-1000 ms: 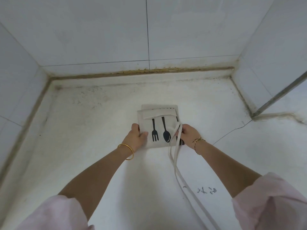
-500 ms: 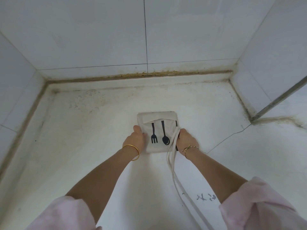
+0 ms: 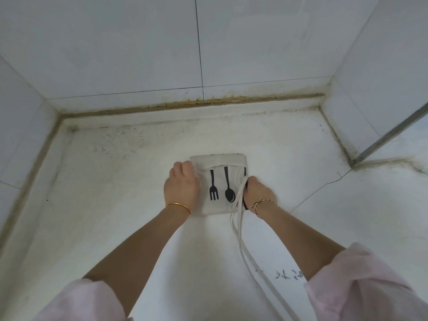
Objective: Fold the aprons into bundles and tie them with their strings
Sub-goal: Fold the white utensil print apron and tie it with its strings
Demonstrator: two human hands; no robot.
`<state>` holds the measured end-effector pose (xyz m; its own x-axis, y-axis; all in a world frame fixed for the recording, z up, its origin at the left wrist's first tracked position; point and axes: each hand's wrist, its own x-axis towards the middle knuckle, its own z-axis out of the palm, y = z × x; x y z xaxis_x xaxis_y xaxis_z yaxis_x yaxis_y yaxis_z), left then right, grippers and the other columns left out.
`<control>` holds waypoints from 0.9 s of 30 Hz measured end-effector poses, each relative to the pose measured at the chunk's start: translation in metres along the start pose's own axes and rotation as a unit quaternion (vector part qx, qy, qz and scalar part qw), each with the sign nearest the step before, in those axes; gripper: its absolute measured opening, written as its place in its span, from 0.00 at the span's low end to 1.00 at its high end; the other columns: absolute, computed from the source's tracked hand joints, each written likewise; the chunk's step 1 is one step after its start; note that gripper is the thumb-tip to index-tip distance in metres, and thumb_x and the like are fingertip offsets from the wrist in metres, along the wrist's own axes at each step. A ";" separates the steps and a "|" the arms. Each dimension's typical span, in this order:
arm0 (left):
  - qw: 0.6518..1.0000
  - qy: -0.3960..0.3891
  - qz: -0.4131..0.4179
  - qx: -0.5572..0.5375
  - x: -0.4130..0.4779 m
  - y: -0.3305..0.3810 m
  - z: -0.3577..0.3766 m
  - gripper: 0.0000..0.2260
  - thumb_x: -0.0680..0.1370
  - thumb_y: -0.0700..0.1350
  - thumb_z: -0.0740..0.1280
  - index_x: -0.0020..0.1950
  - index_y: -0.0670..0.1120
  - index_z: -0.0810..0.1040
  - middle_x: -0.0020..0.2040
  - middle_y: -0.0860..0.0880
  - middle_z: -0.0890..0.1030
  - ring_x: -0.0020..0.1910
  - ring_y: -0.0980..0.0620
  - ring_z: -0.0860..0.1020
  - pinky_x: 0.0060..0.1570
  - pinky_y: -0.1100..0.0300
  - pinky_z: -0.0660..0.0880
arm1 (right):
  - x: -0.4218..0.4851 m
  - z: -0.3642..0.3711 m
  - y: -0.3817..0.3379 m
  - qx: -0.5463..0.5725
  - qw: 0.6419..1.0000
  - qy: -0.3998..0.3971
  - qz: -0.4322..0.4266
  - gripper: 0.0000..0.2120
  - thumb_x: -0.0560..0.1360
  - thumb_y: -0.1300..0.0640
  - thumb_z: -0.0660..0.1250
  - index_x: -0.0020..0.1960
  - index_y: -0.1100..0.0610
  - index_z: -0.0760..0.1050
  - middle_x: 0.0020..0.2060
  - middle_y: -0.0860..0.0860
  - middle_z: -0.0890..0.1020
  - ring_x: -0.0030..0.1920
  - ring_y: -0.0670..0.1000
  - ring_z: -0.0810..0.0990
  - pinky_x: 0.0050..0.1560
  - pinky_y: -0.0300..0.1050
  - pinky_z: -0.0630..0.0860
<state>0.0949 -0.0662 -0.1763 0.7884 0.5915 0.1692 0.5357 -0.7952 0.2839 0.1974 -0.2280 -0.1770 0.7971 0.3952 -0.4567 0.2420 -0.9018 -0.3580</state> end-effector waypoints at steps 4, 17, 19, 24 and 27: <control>0.973 -0.079 0.212 0.036 0.000 0.016 0.014 0.24 0.70 0.40 0.69 0.64 0.43 0.67 0.67 0.41 0.67 0.52 0.39 0.75 0.46 0.50 0.77 | -0.002 -0.003 0.004 0.052 0.998 -0.006 -0.017 0.07 0.80 0.55 0.53 0.45 0.56 0.62 0.39 0.51 0.71 0.41 0.56 0.70 0.41 0.43 0.67; 0.938 -0.290 0.150 0.111 0.013 0.034 0.017 0.32 0.77 0.59 0.61 0.76 0.55 0.50 0.77 0.49 0.44 0.69 0.41 0.56 0.66 0.49 0.66 | -0.001 -0.014 -0.009 0.083 0.992 0.014 0.094 0.05 0.74 0.55 0.60 0.44 0.56 0.67 0.37 0.50 0.74 0.35 0.52 0.75 0.36 0.40 0.67; 0.938 -0.296 0.147 0.109 0.014 0.032 0.018 0.33 0.76 0.60 0.61 0.76 0.56 0.50 0.77 0.49 0.44 0.70 0.41 0.56 0.66 0.49 0.65 | 0.007 -0.023 -0.004 0.104 0.989 0.013 0.104 0.06 0.76 0.60 0.58 0.41 0.58 0.67 0.38 0.52 0.74 0.40 0.55 0.75 0.42 0.44 0.71; 0.935 -0.305 0.151 0.096 0.017 0.030 0.017 0.34 0.76 0.61 0.62 0.76 0.57 0.49 0.77 0.51 0.45 0.71 0.42 0.55 0.67 0.50 0.65 | 0.033 -0.075 0.007 0.170 0.973 -0.077 0.138 0.13 0.77 0.66 0.58 0.34 0.61 0.68 0.35 0.55 0.78 0.27 0.53 0.70 0.27 0.38 0.72; 0.936 -0.301 0.158 0.091 0.017 0.027 0.016 0.33 0.76 0.61 0.60 0.76 0.57 0.49 0.77 0.52 0.45 0.71 0.43 0.55 0.66 0.52 0.65 | 0.036 -0.102 -0.001 -0.081 0.992 0.067 0.072 0.07 0.74 0.64 0.60 0.38 0.59 0.71 0.44 0.54 0.79 0.42 0.55 0.76 0.45 0.43 0.70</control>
<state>0.1276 -0.0792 -0.1808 0.9144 0.1841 -0.3607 0.2463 -0.9598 0.1344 0.2829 -0.2309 -0.1100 0.8938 0.2424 -0.3773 0.1966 -0.9680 -0.1561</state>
